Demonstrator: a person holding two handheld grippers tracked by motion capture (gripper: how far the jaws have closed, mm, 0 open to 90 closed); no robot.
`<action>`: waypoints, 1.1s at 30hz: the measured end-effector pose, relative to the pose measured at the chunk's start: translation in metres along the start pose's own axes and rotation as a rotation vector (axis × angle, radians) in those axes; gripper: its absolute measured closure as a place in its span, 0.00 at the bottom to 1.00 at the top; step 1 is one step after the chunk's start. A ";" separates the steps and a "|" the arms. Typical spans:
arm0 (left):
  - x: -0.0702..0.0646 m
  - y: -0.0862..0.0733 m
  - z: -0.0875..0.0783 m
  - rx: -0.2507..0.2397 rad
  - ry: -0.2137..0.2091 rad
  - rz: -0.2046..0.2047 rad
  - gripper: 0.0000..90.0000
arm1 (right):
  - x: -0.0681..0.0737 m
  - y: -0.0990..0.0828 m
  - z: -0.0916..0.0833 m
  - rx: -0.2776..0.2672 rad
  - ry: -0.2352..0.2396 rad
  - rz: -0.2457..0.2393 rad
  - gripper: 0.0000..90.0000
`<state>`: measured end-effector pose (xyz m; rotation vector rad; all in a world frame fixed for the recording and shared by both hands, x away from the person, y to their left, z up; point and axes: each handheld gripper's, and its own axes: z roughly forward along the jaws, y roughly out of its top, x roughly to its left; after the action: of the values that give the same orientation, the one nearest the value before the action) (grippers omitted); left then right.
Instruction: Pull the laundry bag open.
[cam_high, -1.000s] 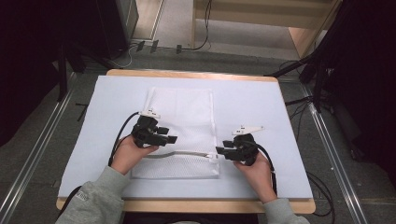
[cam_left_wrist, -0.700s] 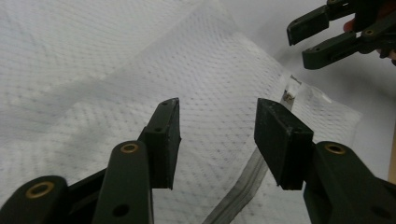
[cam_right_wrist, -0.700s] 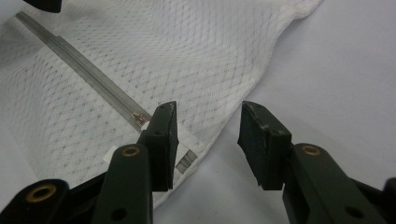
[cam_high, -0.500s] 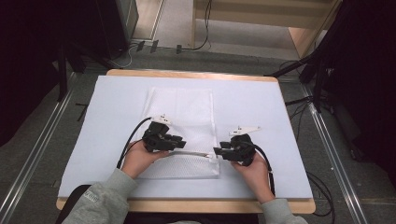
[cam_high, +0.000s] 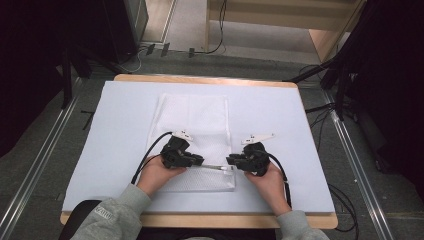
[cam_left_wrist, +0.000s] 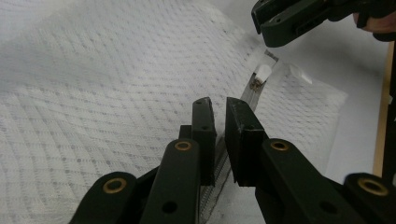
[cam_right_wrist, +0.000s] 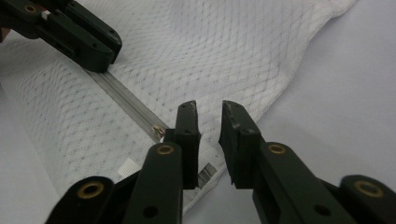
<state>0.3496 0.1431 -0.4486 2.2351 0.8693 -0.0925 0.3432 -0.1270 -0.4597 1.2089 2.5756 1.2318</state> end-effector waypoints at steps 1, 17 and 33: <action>0.000 0.000 0.001 0.007 0.000 0.003 0.92 | 0.000 0.000 0.001 0.004 0.003 0.005 0.92; -0.004 0.000 0.016 0.051 -0.002 0.033 0.90 | 0.001 -0.003 0.013 0.060 0.030 0.003 0.98; -0.004 0.002 0.018 0.053 -0.008 0.051 0.88 | 0.014 -0.008 0.012 0.085 0.070 -0.013 0.99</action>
<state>0.3508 0.1283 -0.4595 2.3027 0.8137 -0.1021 0.3326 -0.1128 -0.4697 1.1821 2.7077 1.1945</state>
